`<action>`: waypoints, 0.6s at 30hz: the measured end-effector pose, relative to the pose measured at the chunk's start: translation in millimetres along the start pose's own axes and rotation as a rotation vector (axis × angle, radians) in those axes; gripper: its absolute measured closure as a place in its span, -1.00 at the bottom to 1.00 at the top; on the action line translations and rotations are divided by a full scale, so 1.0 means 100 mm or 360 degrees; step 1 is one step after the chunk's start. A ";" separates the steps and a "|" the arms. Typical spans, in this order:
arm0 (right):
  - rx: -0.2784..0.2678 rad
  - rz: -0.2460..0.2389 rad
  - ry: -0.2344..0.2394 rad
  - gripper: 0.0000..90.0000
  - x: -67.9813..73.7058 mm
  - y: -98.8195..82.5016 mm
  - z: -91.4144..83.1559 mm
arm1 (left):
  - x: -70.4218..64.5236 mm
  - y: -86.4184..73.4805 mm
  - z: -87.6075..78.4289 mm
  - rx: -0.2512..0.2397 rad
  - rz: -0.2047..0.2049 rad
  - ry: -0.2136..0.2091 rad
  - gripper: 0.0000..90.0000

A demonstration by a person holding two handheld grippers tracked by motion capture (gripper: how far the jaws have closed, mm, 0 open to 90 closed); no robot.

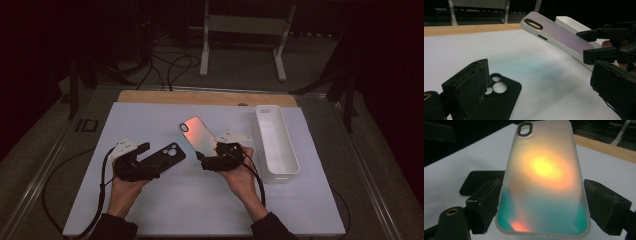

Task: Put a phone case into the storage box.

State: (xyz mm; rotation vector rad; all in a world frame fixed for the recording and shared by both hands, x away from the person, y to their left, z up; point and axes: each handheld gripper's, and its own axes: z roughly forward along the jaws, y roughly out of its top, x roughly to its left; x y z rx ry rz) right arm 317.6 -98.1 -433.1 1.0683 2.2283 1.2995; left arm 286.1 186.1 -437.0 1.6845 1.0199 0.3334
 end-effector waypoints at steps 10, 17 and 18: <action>-0.0088 -0.0013 0.0050 -0.62 0.10 0.00 -0.04 | -0.09 0.08 0.17 0.0024 0.0024 -0.0036 -0.88; -0.0165 -0.0068 0.0099 -0.62 0.22 -0.02 -0.06 | -0.13 0.11 0.33 0.0003 -0.0036 -0.0087 -0.72; -0.0166 -0.0070 0.0105 -0.62 0.23 -0.03 -0.07 | -0.13 0.11 0.33 -0.0002 -0.0044 -0.0100 -0.67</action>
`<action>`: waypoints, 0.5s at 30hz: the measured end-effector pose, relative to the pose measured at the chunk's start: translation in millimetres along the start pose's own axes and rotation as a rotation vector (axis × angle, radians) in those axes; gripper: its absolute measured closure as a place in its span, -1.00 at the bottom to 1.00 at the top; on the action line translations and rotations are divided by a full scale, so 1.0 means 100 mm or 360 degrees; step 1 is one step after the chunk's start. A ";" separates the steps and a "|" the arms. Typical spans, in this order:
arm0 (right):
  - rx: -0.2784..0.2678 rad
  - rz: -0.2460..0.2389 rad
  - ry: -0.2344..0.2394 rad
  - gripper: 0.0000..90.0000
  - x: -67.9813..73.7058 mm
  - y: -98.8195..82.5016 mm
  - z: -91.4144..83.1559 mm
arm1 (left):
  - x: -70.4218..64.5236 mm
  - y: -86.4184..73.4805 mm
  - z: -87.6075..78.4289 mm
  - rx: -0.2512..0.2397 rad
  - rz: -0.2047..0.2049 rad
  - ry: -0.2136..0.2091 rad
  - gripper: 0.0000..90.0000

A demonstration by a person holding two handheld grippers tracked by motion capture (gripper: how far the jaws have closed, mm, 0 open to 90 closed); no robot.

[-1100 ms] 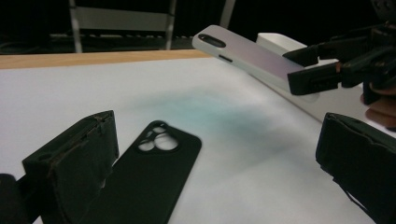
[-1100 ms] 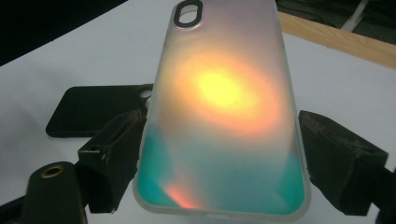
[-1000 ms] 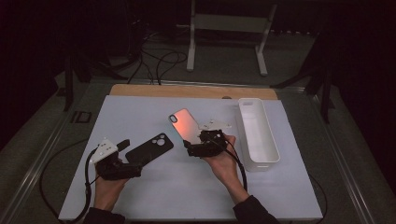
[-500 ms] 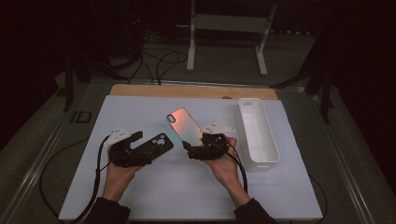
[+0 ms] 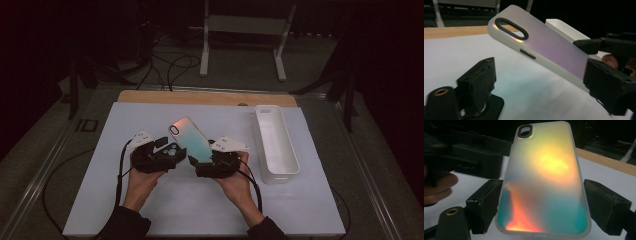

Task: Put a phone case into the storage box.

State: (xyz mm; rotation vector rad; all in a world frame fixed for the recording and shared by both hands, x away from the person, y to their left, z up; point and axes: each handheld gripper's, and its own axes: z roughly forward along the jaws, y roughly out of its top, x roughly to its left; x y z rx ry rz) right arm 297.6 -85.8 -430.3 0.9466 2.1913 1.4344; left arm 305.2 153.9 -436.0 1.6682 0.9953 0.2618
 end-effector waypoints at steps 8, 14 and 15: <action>-0.0041 -0.0053 0.0046 -0.62 0.12 -0.03 0.06 | -0.04 -0.01 0.07 0.0024 -0.0014 -0.0107 -0.33; -0.0032 -0.0069 0.0066 -0.63 0.14 -0.04 0.11 | -0.09 0.00 0.10 0.0055 0.0007 -0.0214 0.26; -0.0030 -0.0071 0.0062 -0.63 0.14 -0.04 0.12 | -0.10 0.00 0.11 0.0066 0.0022 -0.0225 0.33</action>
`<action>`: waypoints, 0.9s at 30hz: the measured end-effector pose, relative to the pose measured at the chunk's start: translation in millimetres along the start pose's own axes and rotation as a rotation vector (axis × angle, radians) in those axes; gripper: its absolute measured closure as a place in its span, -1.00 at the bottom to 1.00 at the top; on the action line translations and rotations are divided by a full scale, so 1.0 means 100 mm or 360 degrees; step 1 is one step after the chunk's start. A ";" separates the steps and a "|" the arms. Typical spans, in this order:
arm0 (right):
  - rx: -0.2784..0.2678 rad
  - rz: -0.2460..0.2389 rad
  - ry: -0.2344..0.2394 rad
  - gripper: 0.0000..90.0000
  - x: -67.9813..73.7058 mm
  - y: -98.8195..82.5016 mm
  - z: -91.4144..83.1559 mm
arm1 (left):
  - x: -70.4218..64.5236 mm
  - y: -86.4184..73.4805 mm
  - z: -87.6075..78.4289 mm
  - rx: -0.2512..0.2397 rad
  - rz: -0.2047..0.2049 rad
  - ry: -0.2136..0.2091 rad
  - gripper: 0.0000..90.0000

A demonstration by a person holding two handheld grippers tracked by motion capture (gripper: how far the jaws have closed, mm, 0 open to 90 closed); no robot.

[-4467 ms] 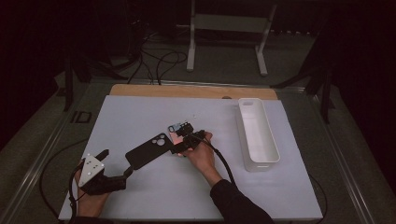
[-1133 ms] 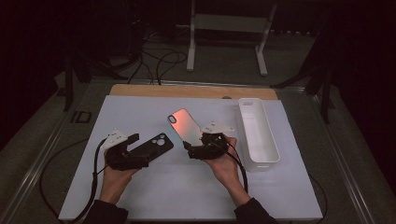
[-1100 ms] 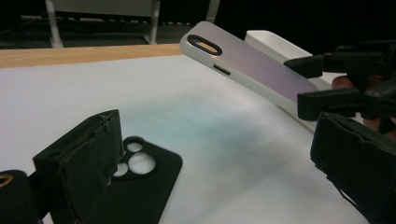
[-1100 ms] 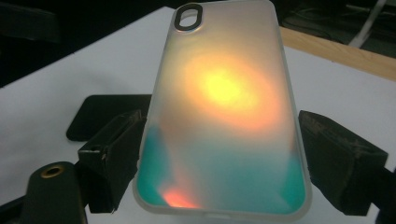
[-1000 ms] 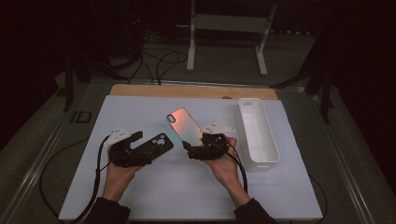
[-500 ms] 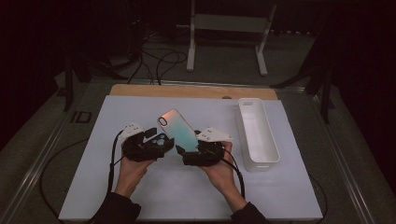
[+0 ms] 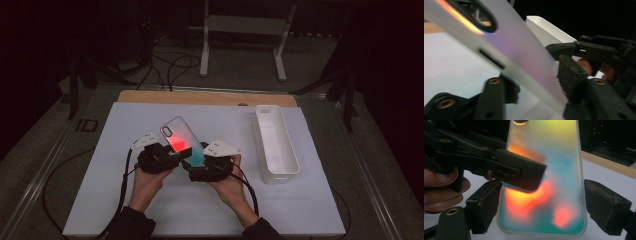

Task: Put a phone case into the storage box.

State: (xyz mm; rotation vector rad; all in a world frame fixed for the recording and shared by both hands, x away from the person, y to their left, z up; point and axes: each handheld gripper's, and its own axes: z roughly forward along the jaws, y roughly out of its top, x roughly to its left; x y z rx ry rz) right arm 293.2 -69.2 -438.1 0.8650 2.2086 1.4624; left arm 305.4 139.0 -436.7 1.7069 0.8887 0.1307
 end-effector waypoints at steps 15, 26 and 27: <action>0.0145 -0.0010 0.0020 -0.79 -0.03 -0.03 0.06 | -0.08 0.02 -0.01 -0.0007 0.0108 0.0049 0.91; 0.0110 0.0073 0.0057 -0.79 -0.25 -0.01 -0.10 | -0.10 -0.01 -0.03 -0.0022 0.0158 0.0103 0.91; 0.0098 0.0084 0.0054 -0.79 -0.27 0.00 -0.12 | -0.10 -0.01 -0.03 -0.0021 0.0162 0.0107 0.91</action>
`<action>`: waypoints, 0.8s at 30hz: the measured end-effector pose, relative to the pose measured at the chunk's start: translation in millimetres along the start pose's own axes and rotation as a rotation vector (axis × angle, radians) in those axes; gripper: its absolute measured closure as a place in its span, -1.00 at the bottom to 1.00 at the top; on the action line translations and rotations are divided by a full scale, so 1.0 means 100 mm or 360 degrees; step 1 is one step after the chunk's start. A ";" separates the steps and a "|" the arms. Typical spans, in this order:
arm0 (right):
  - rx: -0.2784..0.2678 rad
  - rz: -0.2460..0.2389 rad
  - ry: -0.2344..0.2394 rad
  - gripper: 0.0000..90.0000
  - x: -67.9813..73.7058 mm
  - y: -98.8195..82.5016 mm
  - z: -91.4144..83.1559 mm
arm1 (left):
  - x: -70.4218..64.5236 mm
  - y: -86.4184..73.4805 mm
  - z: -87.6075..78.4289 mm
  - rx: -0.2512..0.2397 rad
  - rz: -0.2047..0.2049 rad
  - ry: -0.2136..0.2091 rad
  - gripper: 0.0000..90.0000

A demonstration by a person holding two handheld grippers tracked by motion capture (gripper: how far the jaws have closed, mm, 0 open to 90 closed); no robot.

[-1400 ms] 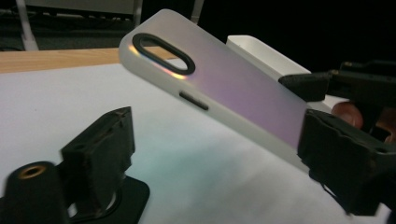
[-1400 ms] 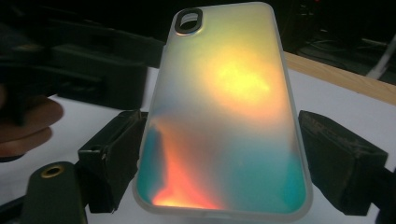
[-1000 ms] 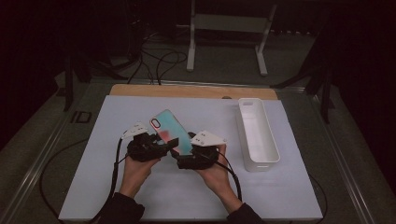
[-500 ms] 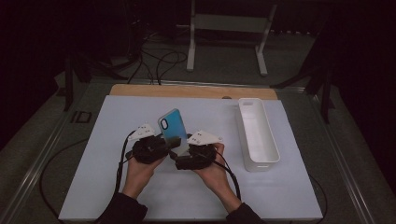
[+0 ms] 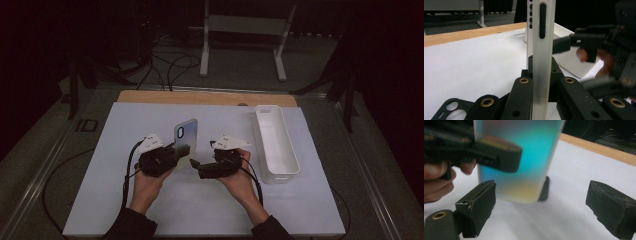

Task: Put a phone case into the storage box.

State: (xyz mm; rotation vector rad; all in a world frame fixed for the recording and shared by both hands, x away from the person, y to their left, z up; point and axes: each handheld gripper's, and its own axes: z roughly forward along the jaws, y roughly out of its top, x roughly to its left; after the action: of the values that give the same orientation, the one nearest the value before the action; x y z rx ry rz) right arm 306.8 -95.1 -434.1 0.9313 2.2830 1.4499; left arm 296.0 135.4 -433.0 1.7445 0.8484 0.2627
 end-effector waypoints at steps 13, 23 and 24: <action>-0.0073 0.0095 0.0028 -0.80 -0.18 0.17 -0.13 | -0.04 -0.03 0.02 -0.0002 0.0037 0.0037 0.91; -0.0136 0.0139 0.0112 -0.80 -0.10 0.39 -0.11 | -0.09 -0.07 0.07 0.0007 0.0073 0.0054 0.91; -0.0143 0.0145 0.0121 -0.79 -0.09 0.41 -0.10 | -0.11 -0.08 0.08 0.0008 0.0077 0.0053 0.91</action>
State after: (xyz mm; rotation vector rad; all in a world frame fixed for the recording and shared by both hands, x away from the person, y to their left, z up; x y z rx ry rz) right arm 322.7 -96.1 -394.4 0.9812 2.2332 1.6381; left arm 289.3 123.8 -440.8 1.7713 0.8324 0.3226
